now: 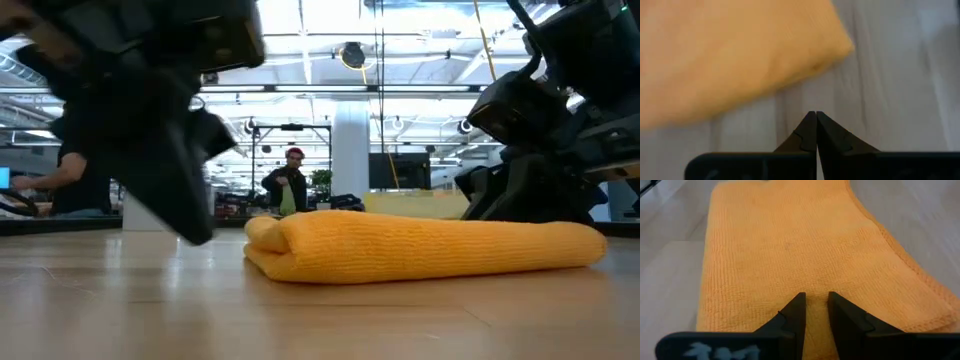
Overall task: Fold microfiber towels
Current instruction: Fold the orange kitchen towel
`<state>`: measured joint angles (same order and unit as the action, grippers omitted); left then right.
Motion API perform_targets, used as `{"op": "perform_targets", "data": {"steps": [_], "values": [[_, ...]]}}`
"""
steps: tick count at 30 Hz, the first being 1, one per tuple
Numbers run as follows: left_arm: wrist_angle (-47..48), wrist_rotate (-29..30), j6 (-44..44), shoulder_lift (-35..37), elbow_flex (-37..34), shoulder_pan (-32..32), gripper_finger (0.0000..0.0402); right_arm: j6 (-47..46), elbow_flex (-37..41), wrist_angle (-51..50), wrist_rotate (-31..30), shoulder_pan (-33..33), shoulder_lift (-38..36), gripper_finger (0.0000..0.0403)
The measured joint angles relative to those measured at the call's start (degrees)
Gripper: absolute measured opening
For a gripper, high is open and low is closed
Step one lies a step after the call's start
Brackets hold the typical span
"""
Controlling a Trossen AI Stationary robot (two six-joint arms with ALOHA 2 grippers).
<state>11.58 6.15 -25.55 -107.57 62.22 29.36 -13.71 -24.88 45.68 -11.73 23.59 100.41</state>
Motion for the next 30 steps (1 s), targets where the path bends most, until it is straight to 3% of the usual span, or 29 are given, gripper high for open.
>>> {"op": "perform_targets", "data": {"steps": [5, 8, 12, 15, 22, 25, 28, 30], "values": [[0.25, 6.51, 0.18, 2.78, -0.07, 0.62, 0.0011, 1.23, 0.19, -2.69, -0.1, 0.15, -5.56, 0.0073], [-5.31, 9.37, 2.4, 2.91, 0.01, -0.42, 0.0017, 1.35, 0.52, -3.25, -0.13, 0.15, -8.56, 0.0073], [-13.47, 6.45, 5.43, 1.02, 0.21, -3.6, 0.0005, 1.35, 0.52, -2.61, -0.28, 0.15, -9.19, 0.0073], [-13.49, 4.16, 4.51, -0.97, -0.04, -5.73, 0.0007, 1.07, 0.51, -1.77, -0.34, 0.12, -6.85, 0.0073], [-3.37, 2.73, -0.23, -3.5, 0.19, -8.22, 0.0017, 0.74, 0.42, -2.57, -3.01, -1.07, -0.8, 0.0073], [-0.44, 7.42, 1.54, -3.39, 0.19, -8.74, 0.0006, -0.13, 0.41, -5.87, -7.25, -1.07, -1.78, 0.0073], [1.96, 14.69, 4.3, -2.7, 0.03, -9.74, 0.0005, -0.63, 0.45, -9.94, -8.22, -0.73, -4.65, 0.0073], [3.84, 16.5, 5.11, -1.51, -0.05, -10.66, 0.0013, -1.53, 0.58, -13.18, -8.9, -0.06, -7.24, 0.0073]]}}
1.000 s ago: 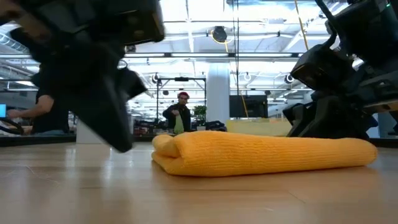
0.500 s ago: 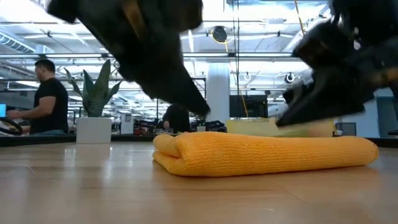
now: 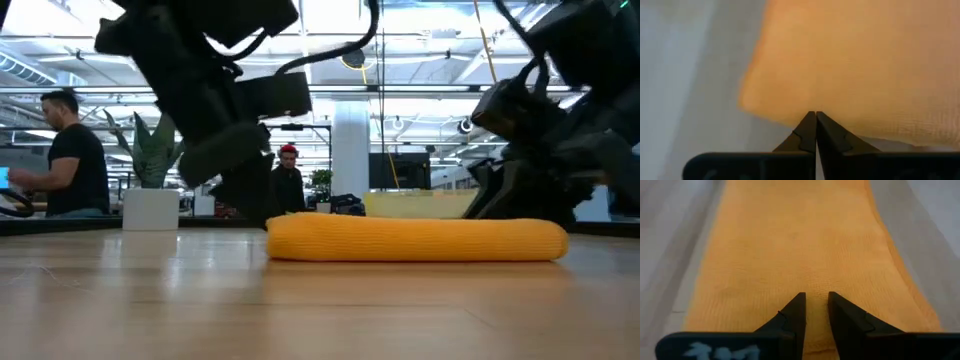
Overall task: Fold microfiber towels
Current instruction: Fold the orange kitchen towel
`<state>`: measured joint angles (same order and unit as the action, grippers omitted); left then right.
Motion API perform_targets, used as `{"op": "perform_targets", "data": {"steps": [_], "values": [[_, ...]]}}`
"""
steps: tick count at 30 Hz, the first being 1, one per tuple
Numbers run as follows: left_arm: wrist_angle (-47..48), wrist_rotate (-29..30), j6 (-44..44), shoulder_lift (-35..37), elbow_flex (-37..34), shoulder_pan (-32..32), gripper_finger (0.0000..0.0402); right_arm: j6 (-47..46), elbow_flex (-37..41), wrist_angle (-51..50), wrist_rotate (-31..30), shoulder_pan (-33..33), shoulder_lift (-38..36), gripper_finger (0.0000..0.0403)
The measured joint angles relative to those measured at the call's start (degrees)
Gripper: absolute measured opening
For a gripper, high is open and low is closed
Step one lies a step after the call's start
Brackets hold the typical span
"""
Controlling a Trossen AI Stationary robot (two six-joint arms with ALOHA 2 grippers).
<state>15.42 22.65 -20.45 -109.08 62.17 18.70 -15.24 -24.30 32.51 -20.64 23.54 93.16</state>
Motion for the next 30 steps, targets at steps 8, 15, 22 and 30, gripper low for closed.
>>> {"op": "perform_targets", "data": {"steps": [8, 15, 22, 30], "values": [[-3.39, -0.02, -0.51, 4.09, 0.02, -0.54, 0.0011, 1.05, 0.0, 3.4, -4.82, 4.13, -5.89, 0.0073], [-11.66, -3.14, 1.94, 0.82, 0.0, -2.1, 0.0016, -0.24, -0.04, 5.86, -6.37, 1.8, -1.92, 0.0073], [-4.79, -9.39, -2.15, -0.52, 0.02, -1.64, 0.0019, -2.63, -0.05, 2.14, -7.96, -1.39, 3.18, 0.0073], [-2.17, -0.35, -2.63, 1.09, -0.02, -0.31, 0.0011, -5.06, -0.05, -6.82, -9.47, 1.22, -7.16, 0.0073]]}}
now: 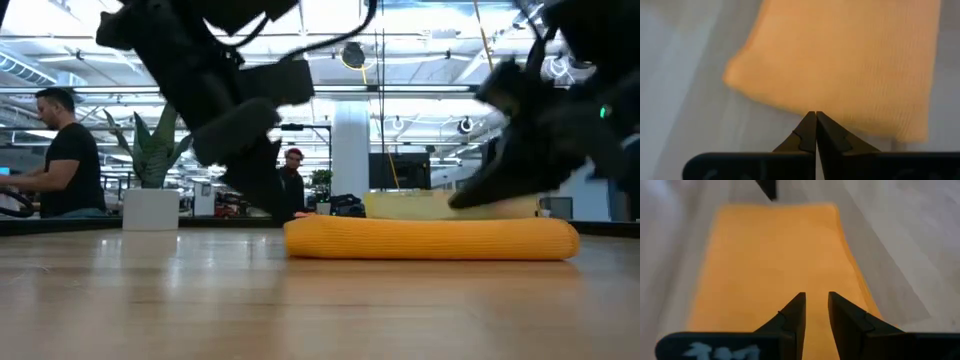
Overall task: Fold microfiber towels
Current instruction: Fold the orange kitchen towel
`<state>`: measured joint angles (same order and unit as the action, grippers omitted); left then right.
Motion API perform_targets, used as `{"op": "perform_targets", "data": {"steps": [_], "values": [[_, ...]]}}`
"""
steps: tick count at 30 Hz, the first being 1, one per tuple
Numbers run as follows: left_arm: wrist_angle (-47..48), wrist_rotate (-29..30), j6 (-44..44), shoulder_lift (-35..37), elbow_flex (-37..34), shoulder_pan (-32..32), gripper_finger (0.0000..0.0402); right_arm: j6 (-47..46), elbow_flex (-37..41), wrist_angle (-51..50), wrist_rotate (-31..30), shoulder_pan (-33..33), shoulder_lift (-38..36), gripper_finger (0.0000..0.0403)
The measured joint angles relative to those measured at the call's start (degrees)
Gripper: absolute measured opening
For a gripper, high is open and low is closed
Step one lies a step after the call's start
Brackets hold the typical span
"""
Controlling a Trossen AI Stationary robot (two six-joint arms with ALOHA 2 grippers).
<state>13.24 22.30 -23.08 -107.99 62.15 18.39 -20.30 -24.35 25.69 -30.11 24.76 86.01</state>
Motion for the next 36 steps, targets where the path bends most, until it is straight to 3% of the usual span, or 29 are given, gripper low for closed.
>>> {"op": "perform_targets", "data": {"steps": [4, 8, 11, 15, 17, 21, 23, 27, 31, 36], "values": [[-6.23, 0.54, 0.41, 0.92, 0.07, -0.03, 0.0019, 1.31, -0.01, 0.12, -0.87, 2.4, -3.01, 0.0073], [-15.75, -5.29, 2.7, -0.79, 0.22, -0.2, 0.0006, 1.49, -0.01, -0.28, -1.38, 2.98, -1.99, 0.0073], [-17.28, -9.55, 3.6, -3.2, 0.12, -0.33, 0.0006, 0.85, 0.05, -0.84, -1.47, 1.43, 0.68, 0.0073], [-15.14, -10.94, 2.88, -5.39, 0.09, -0.37, 0.0017, -1.16, 0.05, -2.36, -1.36, -0.82, 3.45, 0.0073], [-13.17, -10.09, 2.85, -5.68, 0.19, -0.37, 0.0018, -2.78, 0.03, -5.26, -1.19, -1.14, 3.61, 0.0073], [-9.0, -0.51, 2.49, -5.39, 0.19, -0.45, 0.0008, -10.08, -0.12, -11.36, 0.76, -0.88, 1.42, 0.0073], [-7.54, 1.5, 5.16, -4.64, 0.08, -0.84, 0.0004, -13.04, -0.08, -13.0, 2.81, -0.18, 0.05, 0.0073], [-3.68, 1.9, 7.59, -0.64, 0.04, -1.81, 0.0012, -14.99, 0.03, -14.14, 6.82, 2.74, -3.46, 0.0073], [-3.55, 3.57, 7.79, 4.25, 0.03, -2.01, 0.0019, -13.6, 0.03, -10.94, 6.57, 5.43, -5.96, 0.0073], [-14.14, -2.58, 14.07, 4.95, 0.04, -1.67, 0.0004, -6.89, 0.02, -2.52, 6.36, 6.52, -4.94, 0.0073]]}}
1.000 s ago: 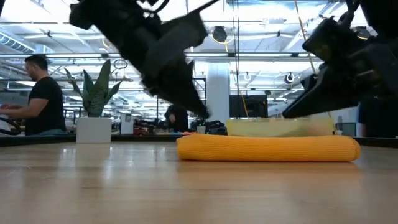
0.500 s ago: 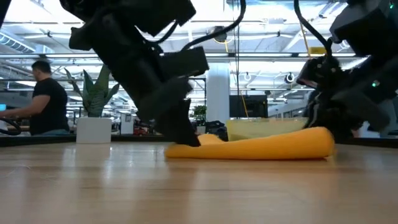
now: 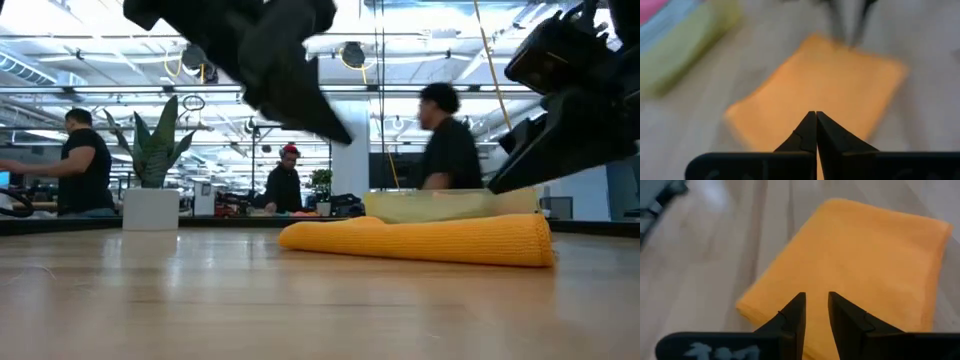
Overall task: Fold microfiber towels
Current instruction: Fold the orange kitchen towel
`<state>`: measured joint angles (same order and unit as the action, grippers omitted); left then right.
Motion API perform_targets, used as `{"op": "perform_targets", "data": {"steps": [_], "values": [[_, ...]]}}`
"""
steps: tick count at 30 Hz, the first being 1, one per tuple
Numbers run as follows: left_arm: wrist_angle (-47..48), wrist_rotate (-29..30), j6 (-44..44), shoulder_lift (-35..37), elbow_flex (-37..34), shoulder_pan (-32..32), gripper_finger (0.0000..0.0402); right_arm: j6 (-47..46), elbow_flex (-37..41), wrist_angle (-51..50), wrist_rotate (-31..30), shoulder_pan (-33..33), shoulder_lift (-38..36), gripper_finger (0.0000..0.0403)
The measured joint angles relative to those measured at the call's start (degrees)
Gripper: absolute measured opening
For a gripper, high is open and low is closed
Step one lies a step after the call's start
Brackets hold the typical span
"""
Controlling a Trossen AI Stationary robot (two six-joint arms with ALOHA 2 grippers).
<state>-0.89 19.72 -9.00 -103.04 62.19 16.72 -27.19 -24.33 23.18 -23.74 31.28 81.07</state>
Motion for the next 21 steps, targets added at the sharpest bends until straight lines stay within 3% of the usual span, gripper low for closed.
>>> {"op": "perform_targets", "data": {"steps": [3, 11, 17, 21], "values": [[-6.97, -4.4, 1.65, -2.45, 0.15, 0.26, 0.0009, 2.21, 0.04, -0.01, -2.07, -0.59, 1.85, 0.0073], [-10.13, -3.6, 0.95, -10.4, 0.11, -0.88, 0.0016, -4.56, 0.02, -8.48, -2.8, -3.17, 4.45, 0.0073], [-5.18, 1.0, 1.23, -11.04, -0.04, -3.41, 0.0005, -5.0, -0.03, -4.2, 8.96, -2.52, 4.48, 0.0073], [-4.47, 5.99, 5.62, -8.43, -0.01, -5.67, 0.0018, 0.07, -0.01, 3.39, 9.09, -1.53, 4.58, 0.0073]]}}
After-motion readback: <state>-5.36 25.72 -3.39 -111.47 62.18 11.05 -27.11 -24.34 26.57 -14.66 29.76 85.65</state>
